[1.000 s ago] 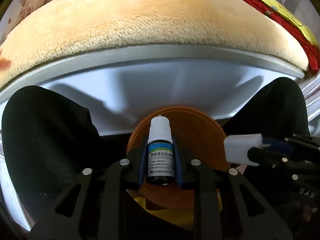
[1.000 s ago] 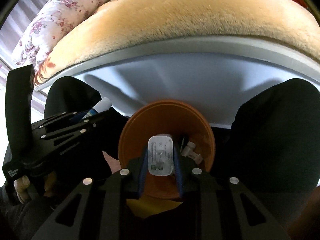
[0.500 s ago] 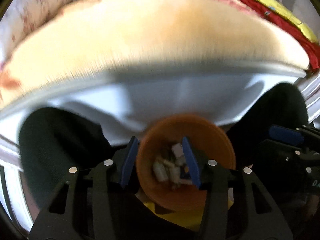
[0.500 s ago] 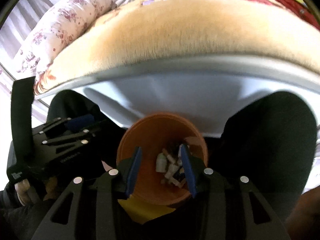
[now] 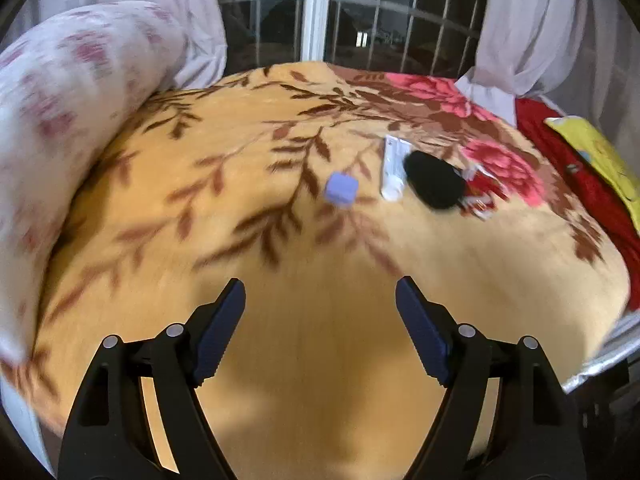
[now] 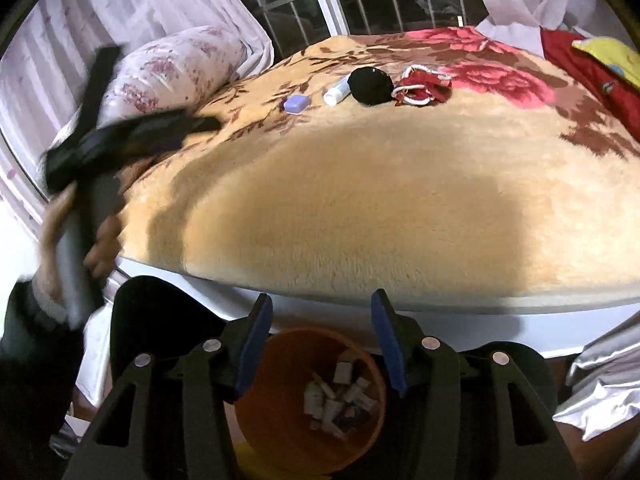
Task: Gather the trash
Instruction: 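Grasp the lavender square case with the left gripper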
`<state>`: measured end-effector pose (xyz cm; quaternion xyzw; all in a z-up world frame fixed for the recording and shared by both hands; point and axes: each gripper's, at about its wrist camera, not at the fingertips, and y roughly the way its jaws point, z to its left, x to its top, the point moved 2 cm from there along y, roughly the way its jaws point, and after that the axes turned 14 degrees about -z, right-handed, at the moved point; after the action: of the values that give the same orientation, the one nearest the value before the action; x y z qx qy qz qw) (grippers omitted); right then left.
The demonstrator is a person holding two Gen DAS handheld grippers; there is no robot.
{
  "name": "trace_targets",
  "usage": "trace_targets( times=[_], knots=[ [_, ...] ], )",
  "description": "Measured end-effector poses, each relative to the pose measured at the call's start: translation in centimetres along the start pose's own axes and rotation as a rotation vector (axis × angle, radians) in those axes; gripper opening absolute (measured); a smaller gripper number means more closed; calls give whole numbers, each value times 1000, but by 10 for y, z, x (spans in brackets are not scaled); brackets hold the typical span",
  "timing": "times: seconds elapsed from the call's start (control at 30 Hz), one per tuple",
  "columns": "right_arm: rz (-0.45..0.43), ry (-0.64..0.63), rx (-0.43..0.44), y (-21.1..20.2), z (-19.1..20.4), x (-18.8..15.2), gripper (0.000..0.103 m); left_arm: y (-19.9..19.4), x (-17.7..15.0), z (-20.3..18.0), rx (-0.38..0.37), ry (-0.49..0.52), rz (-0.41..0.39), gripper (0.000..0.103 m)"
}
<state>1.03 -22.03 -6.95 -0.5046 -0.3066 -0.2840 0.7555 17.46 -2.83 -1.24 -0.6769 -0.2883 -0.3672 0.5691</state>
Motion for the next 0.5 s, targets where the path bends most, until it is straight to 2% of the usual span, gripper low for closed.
trace_targets(
  times=[0.13, 0.23, 0.33, 0.5],
  knots=[
    [17, 28, -5, 6, -7, -7, 53, 64, 15, -16, 0, 69, 64, 76],
    [28, 54, -12, 7, -16, -11, 54, 95, 18, -22, 7, 110, 79, 76],
    [37, 80, -25, 8, -27, -14, 54, 120, 25, -18, -3, 79, 119, 76],
    [46, 121, -34, 13, -40, -14, 55, 136, 29, -18, 13, 88, 112, 76]
  ],
)
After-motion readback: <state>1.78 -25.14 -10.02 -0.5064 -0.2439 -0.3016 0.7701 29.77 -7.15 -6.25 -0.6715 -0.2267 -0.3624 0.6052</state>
